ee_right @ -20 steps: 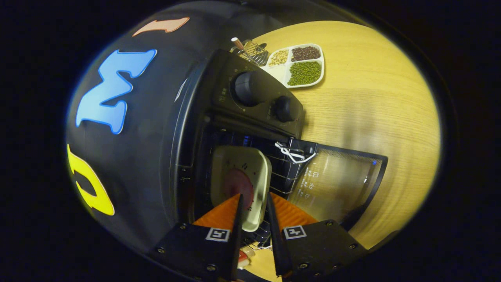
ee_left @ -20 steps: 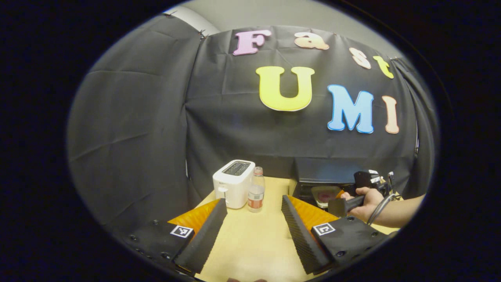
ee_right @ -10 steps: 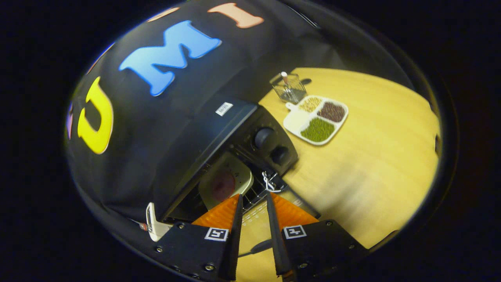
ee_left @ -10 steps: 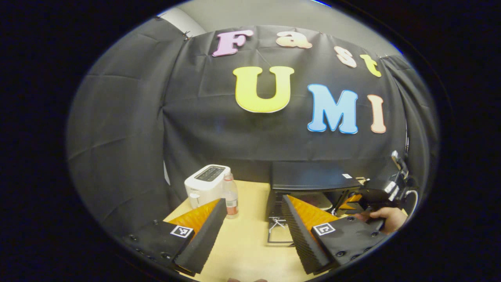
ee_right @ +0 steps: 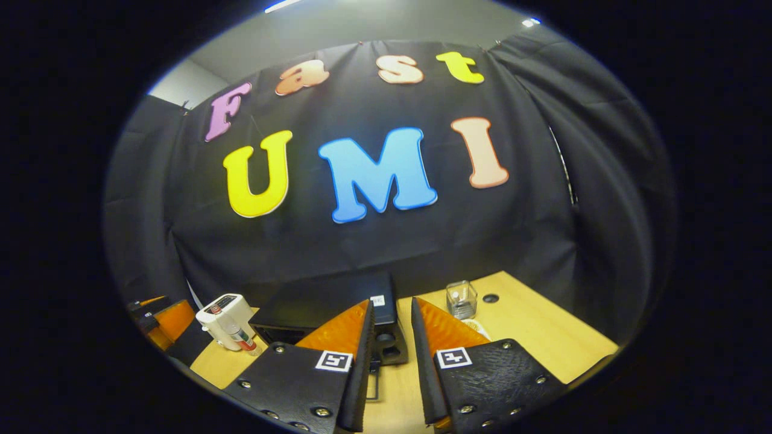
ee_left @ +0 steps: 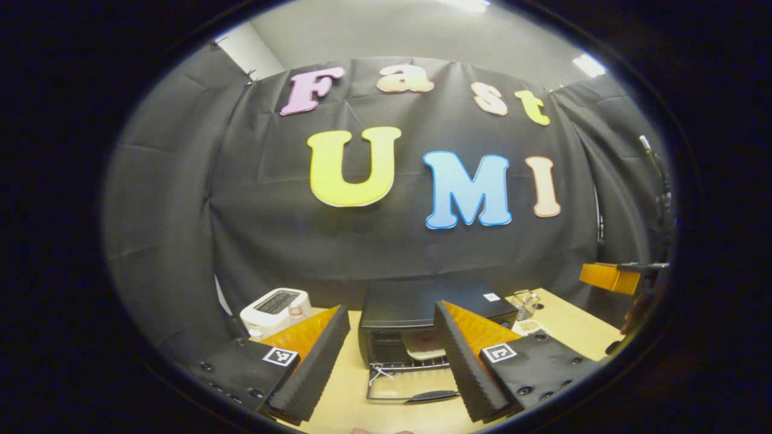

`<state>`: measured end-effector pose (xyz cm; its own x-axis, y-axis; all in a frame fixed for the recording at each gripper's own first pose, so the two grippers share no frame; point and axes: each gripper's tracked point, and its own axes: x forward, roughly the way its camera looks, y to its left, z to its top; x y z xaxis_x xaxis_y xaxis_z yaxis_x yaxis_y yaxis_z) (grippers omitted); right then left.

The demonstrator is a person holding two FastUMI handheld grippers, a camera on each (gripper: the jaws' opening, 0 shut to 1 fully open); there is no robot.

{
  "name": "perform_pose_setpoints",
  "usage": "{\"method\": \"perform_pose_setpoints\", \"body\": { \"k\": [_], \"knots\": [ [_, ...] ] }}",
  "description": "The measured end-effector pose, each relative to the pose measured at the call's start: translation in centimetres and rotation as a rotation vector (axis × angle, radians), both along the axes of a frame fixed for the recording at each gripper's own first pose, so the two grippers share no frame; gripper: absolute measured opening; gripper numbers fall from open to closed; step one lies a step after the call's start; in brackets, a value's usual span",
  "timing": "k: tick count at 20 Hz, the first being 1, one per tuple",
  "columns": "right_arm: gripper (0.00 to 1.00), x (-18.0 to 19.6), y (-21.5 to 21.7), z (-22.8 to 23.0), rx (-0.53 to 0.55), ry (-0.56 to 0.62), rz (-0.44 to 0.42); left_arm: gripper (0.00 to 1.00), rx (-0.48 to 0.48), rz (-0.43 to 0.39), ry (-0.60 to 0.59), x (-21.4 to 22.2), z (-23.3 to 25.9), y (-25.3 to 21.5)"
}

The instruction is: Open the electric oven with the left hand, put the food in, and close the electric oven.

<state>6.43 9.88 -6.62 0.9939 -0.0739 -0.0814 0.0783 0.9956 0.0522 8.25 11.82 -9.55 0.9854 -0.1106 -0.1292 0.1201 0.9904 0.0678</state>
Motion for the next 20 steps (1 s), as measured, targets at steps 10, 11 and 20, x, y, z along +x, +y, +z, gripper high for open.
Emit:
{"method": "perform_pose_setpoints", "body": {
  "k": [10,11,20],
  "knots": [
    [0.86,-3.0,-3.8,6.0,-0.068,-0.143,-0.01,0.92,-0.005,-0.046,0.098,-0.1,-3.3,-6.0],
    [0.86,-3.0,-4.0,5.8,-0.062,-0.134,-0.009,0.99,0.004,-0.058,0.149,-0.2,-5.0,-6.5],
    [0.86,-2.3,-5.9,4.7,-0.063,-0.093,-0.01,1.0,0.0,-0.06,0.671,-1.9,-22.3,-7.1]
  ]
}}
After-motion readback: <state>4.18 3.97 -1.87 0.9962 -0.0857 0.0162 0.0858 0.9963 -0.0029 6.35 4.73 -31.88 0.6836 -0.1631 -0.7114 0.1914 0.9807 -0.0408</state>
